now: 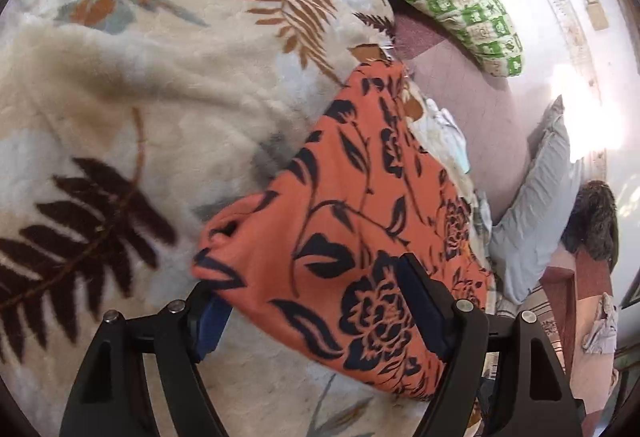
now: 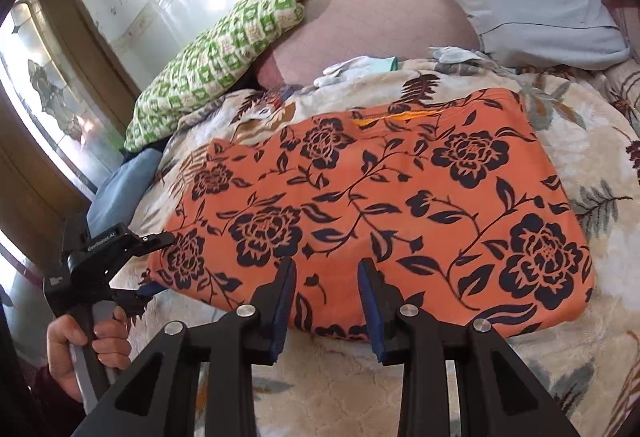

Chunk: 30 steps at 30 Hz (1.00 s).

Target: Fold small clothes

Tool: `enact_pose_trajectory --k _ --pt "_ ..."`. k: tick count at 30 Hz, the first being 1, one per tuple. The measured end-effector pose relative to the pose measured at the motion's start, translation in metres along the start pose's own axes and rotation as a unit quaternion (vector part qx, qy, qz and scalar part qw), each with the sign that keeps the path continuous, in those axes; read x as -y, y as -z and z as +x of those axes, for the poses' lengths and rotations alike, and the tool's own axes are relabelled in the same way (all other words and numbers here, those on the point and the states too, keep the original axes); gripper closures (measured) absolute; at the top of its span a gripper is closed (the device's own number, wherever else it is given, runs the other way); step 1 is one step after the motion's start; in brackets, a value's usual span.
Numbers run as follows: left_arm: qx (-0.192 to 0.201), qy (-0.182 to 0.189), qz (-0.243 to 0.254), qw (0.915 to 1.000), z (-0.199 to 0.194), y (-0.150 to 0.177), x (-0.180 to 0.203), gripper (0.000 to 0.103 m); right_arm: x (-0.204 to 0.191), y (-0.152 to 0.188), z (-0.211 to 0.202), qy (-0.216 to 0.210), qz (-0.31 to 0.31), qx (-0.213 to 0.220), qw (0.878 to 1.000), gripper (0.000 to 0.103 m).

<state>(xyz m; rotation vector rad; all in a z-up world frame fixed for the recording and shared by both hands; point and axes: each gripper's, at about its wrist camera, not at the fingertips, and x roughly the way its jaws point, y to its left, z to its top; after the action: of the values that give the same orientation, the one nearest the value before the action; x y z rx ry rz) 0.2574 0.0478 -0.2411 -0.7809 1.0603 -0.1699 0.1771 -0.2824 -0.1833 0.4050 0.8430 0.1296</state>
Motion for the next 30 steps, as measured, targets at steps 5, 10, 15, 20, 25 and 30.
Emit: enact_pose_trajectory --k 5,10,15,20,25,30 --pt "0.035 -0.006 0.017 0.9992 0.006 0.004 0.007 0.037 0.023 -0.004 -0.005 -0.005 0.041 0.012 0.999 0.068" --pt "0.064 -0.027 0.060 0.9957 0.002 0.006 0.016 0.066 0.052 -0.002 -0.016 0.014 0.083 0.036 0.996 0.068" --pt "0.086 -0.038 0.091 0.9914 -0.003 0.011 0.031 0.076 0.089 -0.002 -0.030 0.017 0.139 0.058 0.988 0.069" --pt "0.126 -0.027 0.163 0.9782 -0.029 0.024 0.074 0.077 0.135 -0.003 -0.038 0.034 0.201 0.070 0.976 0.069" --pt "0.133 -0.002 0.230 0.9640 -0.041 0.048 0.140 0.079 0.177 0.001 -0.052 0.020 0.273 0.087 0.958 0.069" --pt "0.106 0.024 0.293 0.9499 -0.024 0.095 0.214 0.080 0.197 0.005 -0.061 -0.002 0.311 0.093 0.946 0.069"
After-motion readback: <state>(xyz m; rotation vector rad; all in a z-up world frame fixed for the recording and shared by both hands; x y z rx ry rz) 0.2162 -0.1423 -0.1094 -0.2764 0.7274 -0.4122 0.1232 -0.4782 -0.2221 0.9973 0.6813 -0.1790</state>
